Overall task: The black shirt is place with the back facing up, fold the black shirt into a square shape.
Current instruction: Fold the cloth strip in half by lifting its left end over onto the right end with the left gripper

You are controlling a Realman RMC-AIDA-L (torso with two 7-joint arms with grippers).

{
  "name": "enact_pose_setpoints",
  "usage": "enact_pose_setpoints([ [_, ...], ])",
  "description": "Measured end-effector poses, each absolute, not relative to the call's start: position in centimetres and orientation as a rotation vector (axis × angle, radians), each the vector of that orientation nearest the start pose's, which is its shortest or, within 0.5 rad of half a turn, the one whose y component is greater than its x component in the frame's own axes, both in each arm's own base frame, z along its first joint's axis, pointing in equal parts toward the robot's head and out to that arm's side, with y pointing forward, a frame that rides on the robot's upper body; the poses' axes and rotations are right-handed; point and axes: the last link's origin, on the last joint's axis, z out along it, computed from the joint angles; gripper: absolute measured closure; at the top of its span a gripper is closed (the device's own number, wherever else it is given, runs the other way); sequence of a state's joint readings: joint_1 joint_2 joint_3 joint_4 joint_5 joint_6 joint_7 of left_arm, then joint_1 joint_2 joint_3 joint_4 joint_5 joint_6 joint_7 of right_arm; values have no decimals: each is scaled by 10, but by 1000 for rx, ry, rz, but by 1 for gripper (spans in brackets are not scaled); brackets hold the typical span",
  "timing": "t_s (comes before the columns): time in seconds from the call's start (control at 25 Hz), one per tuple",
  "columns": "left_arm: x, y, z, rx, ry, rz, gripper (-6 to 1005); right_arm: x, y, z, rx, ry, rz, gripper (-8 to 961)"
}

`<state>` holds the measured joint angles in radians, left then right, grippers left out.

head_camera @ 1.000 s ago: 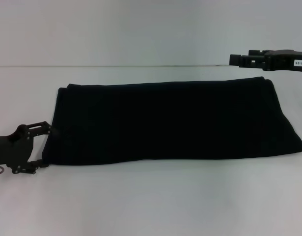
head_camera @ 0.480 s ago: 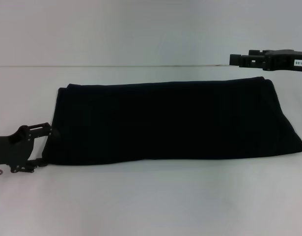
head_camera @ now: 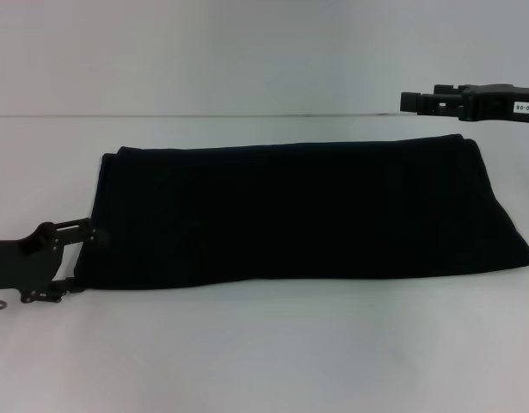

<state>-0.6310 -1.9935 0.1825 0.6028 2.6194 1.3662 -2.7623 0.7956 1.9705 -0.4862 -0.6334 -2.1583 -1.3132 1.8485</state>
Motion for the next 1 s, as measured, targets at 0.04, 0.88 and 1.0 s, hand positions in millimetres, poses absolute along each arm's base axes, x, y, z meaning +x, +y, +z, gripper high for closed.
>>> enact_pose_setpoints([
  [0.04,-347,347,46,1773,2863,716,79,227,434,64,-2391,1001,657,34],
  [0.88,-345,347,43,1774,2826,756,78,226,434,62,-2390,1002,657,33],
  [1.0,-344,345,38,1744,2820,750,78,226,434,62,-2392,1001,656,33],
])
